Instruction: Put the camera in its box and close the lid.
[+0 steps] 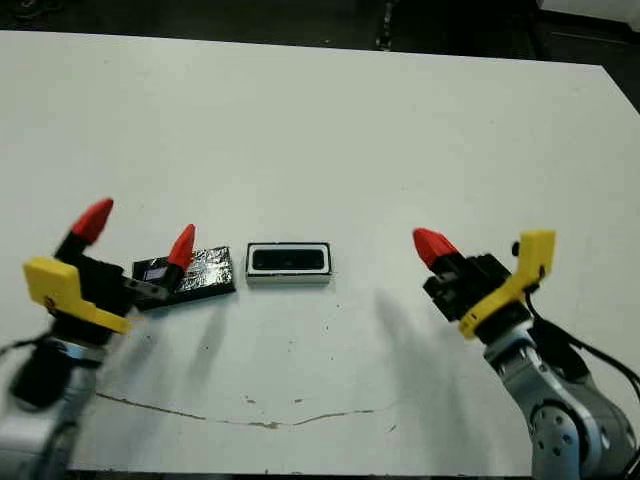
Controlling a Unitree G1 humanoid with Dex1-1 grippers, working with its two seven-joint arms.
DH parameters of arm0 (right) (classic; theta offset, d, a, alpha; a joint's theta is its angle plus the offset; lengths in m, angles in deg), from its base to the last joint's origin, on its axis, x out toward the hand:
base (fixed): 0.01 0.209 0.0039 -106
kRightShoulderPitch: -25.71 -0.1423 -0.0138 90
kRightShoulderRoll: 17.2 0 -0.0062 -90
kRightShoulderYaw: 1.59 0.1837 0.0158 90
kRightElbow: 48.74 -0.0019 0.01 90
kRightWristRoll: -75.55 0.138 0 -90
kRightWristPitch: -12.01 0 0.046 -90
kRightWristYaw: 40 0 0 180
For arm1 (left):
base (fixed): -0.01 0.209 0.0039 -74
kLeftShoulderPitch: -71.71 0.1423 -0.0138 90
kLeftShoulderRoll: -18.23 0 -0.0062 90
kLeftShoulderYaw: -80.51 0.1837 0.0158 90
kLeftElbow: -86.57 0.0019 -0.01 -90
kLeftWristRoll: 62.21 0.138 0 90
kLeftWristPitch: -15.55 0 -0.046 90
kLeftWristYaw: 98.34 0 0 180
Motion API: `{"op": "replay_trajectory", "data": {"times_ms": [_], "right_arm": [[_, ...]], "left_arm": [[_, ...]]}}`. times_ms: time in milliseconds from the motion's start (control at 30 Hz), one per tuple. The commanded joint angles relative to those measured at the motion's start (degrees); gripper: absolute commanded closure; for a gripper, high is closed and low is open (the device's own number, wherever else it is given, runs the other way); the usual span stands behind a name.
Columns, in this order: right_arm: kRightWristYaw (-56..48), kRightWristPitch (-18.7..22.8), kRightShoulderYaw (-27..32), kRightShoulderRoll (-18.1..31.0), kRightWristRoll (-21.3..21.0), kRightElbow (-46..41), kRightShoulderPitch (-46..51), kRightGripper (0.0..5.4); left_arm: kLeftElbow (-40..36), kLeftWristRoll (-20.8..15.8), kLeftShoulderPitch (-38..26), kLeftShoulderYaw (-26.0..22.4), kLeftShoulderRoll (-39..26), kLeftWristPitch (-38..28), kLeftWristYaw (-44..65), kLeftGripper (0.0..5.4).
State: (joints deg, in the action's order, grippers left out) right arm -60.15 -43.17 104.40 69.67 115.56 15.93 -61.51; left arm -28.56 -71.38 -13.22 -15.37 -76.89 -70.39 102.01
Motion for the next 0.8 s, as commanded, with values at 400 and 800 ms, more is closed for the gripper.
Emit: {"op": "replay_trajectory", "data": {"times_ms": [400,800], "right_arm": [[2.37,-4.47,0.69,-1.30,-0.74,3.31,1.84,5.39],[5.51,-3.33,-0.94,-0.94,-1.44,3.66,1.40,5.39]], "left_arm": [[21.27,-10.13,-21.72,0.67,-26.40,1.80,40.76,0.00],[41.26,-16.72,-33.80,8.25,-19.95,8.07,62.73,0.00]]}}
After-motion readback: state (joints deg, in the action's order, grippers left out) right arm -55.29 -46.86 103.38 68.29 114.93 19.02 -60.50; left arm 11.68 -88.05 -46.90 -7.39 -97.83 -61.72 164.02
